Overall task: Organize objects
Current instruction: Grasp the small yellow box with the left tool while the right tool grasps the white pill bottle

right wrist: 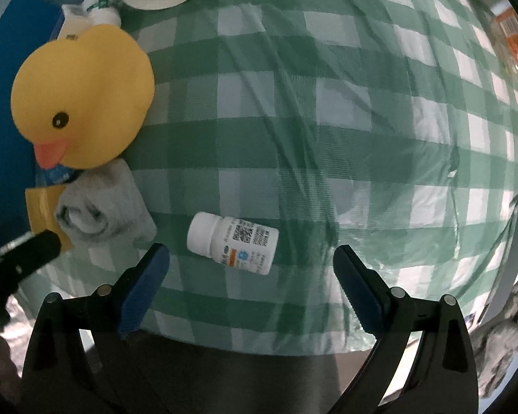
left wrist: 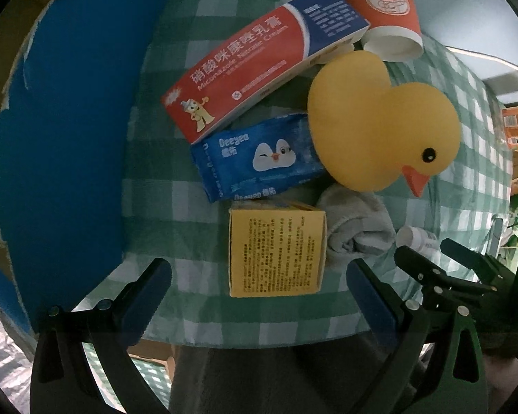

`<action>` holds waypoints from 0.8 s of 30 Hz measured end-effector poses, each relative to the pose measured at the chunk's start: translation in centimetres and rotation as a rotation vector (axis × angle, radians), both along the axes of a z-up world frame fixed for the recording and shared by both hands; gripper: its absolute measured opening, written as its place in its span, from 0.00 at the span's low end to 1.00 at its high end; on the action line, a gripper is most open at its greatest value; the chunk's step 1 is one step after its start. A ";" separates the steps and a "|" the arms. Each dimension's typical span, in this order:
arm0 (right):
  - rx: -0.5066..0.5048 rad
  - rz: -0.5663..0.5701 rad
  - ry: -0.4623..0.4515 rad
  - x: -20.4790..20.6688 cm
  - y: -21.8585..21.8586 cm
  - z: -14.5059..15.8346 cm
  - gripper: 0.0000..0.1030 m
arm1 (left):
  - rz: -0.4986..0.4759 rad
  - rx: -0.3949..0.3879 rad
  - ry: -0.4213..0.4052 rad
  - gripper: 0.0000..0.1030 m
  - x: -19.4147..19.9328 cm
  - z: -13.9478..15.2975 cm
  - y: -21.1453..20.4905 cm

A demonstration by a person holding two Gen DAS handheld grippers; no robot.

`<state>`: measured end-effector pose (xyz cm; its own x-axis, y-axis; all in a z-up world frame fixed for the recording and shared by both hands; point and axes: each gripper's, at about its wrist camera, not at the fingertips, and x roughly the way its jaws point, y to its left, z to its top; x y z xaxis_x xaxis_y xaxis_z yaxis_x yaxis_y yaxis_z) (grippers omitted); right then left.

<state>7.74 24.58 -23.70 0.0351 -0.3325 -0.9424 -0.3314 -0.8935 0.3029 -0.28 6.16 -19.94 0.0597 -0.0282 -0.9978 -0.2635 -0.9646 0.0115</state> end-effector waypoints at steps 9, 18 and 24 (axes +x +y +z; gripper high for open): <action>0.020 -0.077 0.005 -1.3 0.0 0.1 0.79 | -0.006 -0.028 -0.001 0.99 -1.2 -1.1 -0.4; 0.066 -0.051 0.018 -2.6 0.1 1.0 0.63 | -0.034 -0.042 -0.003 0.99 -1.5 -1.1 -1.9; 0.108 -0.011 0.028 -3.7 -0.2 1.5 0.54 | -0.029 -0.049 0.000 0.99 -2.3 -1.2 -2.9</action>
<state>4.00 24.37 -22.15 0.0052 -0.2294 -0.9733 -0.3343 -0.9177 0.2145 -2.63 3.23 -21.13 0.0577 -0.0784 -0.9952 -0.2917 -0.9547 0.0583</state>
